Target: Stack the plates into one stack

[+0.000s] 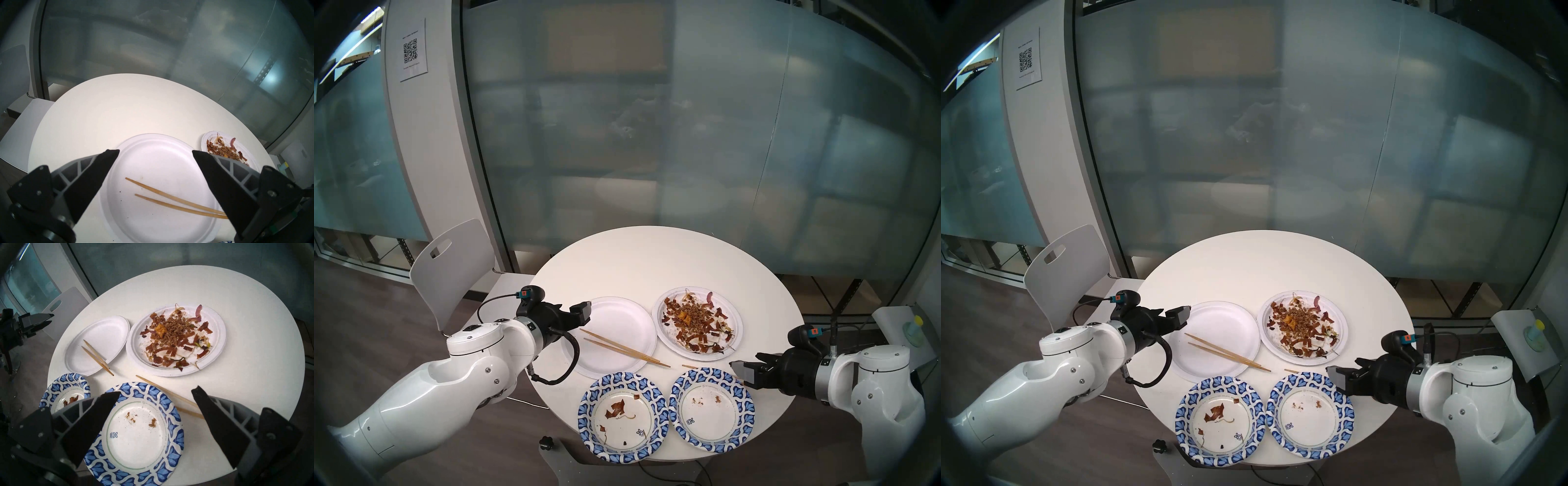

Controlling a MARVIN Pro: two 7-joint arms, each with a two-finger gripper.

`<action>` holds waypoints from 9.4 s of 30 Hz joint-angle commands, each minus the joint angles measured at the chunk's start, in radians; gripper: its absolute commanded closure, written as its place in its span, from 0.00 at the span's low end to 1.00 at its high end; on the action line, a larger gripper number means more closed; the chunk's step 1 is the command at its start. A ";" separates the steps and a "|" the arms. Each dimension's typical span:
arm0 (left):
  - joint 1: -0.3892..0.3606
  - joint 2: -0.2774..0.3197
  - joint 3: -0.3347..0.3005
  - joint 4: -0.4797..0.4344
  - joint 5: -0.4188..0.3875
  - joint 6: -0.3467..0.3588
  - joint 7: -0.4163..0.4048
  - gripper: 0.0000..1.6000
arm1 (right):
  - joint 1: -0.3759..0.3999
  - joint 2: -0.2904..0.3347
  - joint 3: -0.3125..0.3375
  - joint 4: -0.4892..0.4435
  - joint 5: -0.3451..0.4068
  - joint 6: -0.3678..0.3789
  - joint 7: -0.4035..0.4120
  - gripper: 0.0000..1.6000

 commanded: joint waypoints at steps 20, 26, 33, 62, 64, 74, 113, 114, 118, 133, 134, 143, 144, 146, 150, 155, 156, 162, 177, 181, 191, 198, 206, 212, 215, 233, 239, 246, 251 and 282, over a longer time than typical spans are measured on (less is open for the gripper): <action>0.113 0.179 -0.135 -0.045 -0.195 0.173 -0.079 0.00 | -0.144 -0.019 0.032 -0.024 -0.025 -0.025 0.043 0.00; 0.166 0.238 -0.189 -0.065 -0.256 0.267 -0.107 0.00 | -0.121 -0.012 0.025 -0.018 -0.029 -0.028 0.048 0.00; 0.253 0.316 -0.278 -0.088 -0.337 0.345 -0.169 0.00 | -0.105 -0.006 0.019 -0.006 -0.036 -0.030 0.050 0.00; 0.545 0.342 -0.431 -0.200 -0.336 0.320 -0.200 0.00 | -0.142 -0.028 0.059 -0.018 -0.046 -0.049 0.080 0.00; 0.555 0.338 -0.423 -0.196 -0.319 0.315 -0.200 0.00 | -0.136 -0.027 0.055 -0.017 -0.047 -0.048 0.079 0.00; 0.482 0.308 -0.302 -0.171 -0.260 0.284 -0.179 0.00 | -0.110 -0.028 0.046 -0.024 -0.050 -0.038 0.070 0.00; 0.176 0.088 0.008 -0.101 -0.222 0.364 0.010 0.13 | -0.150 -0.074 0.042 -0.024 -0.049 -0.081 0.065 0.00; 0.173 0.085 0.011 -0.099 -0.221 0.365 0.012 0.28 | -0.150 -0.074 0.043 -0.024 -0.049 -0.081 0.065 0.00; 0.165 0.078 0.016 -0.096 -0.220 0.366 0.021 0.45 | -0.154 -0.076 0.044 -0.024 -0.051 -0.088 0.066 0.00; 0.150 0.043 0.032 -0.038 -0.236 0.361 0.051 0.63 | -0.158 -0.072 0.054 -0.024 -0.050 -0.090 0.077 0.00; 0.151 0.039 0.028 -0.034 -0.250 0.360 0.055 0.65 | -0.156 -0.070 0.054 -0.024 -0.050 -0.089 0.079 0.00; 0.140 0.049 0.012 -0.041 -0.285 0.366 0.069 0.81 | -0.140 -0.059 0.052 -0.023 -0.045 -0.081 0.084 0.00; 0.140 0.058 0.009 -0.049 -0.290 0.374 0.068 0.83 | -0.139 -0.059 0.050 -0.022 -0.044 -0.080 0.084 0.00; 0.146 0.073 0.002 -0.070 -0.289 0.375 0.066 0.94 | -0.136 -0.058 0.048 -0.019 -0.043 -0.080 0.085 0.00; 0.152 0.093 -0.013 -0.095 -0.316 0.390 0.068 1.00 | -0.131 -0.055 0.037 -0.009 -0.045 -0.086 0.086 0.00; 0.156 0.099 -0.031 -0.096 -0.358 0.405 0.071 1.00 | -0.127 -0.055 0.034 -0.005 -0.045 -0.088 0.087 0.00; 0.158 0.100 -0.038 -0.094 -0.374 0.408 0.075 1.00 | -0.127 -0.054 0.034 -0.005 -0.044 -0.086 0.087 0.00; 0.149 0.097 -0.068 -0.069 -0.433 0.417 0.083 1.00 | -0.126 -0.051 0.038 -0.002 -0.042 -0.084 0.091 0.00; 0.089 0.066 -0.110 -0.107 -0.573 0.433 0.130 1.00 | -0.128 -0.050 0.057 0.005 -0.036 -0.083 0.102 0.00; 0.074 0.062 -0.119 -0.129 -0.600 0.438 0.152 1.00 | -0.143 -0.057 0.076 0.004 -0.034 -0.087 0.109 0.00; 0.000 -0.004 -0.031 -0.167 -0.613 0.464 0.209 1.00 | -0.178 -0.083 0.104 -0.009 -0.034 -0.097 0.116 0.00; -0.083 -0.093 0.077 -0.177 -0.594 0.470 0.273 1.00 | -0.225 -0.117 0.125 -0.022 -0.037 -0.110 0.122 0.00; -0.176 -0.184 0.209 -0.155 -0.573 0.461 0.330 1.00 | -0.271 -0.150 0.160 -0.024 -0.037 -0.124 0.135 0.00; -0.242 -0.253 0.310 -0.108 -0.552 0.441 0.388 1.00 | -0.305 -0.170 0.188 -0.024 -0.038 -0.143 0.153 0.00; -0.269 -0.277 0.341 -0.087 -0.553 0.431 0.407 1.00 | -0.320 -0.180 0.203 -0.024 -0.038 -0.150 0.161 0.00; -0.393 -0.449 0.478 0.063 -0.518 0.401 0.524 1.00 | -0.369 -0.222 0.247 -0.024 -0.038 -0.191 0.199 0.00; -0.409 -0.481 0.497 0.092 -0.520 0.394 0.546 1.00 | -0.374 -0.230 0.251 -0.024 -0.038 -0.195 0.203 0.00; -0.417 -0.497 0.520 0.117 -0.514 0.389 0.561 1.00 | -0.383 -0.238 0.264 -0.024 -0.037 -0.199 0.210 0.00; -0.419 -0.499 0.535 0.130 -0.503 0.382 0.561 1.00 | -0.385 -0.241 0.267 -0.024 -0.037 -0.202 0.214 0.00; -0.417 -0.467 0.570 0.146 -0.452 0.383 0.550 0.56 | -0.348 -0.208 0.269 -0.022 -0.032 -0.178 0.220 0.00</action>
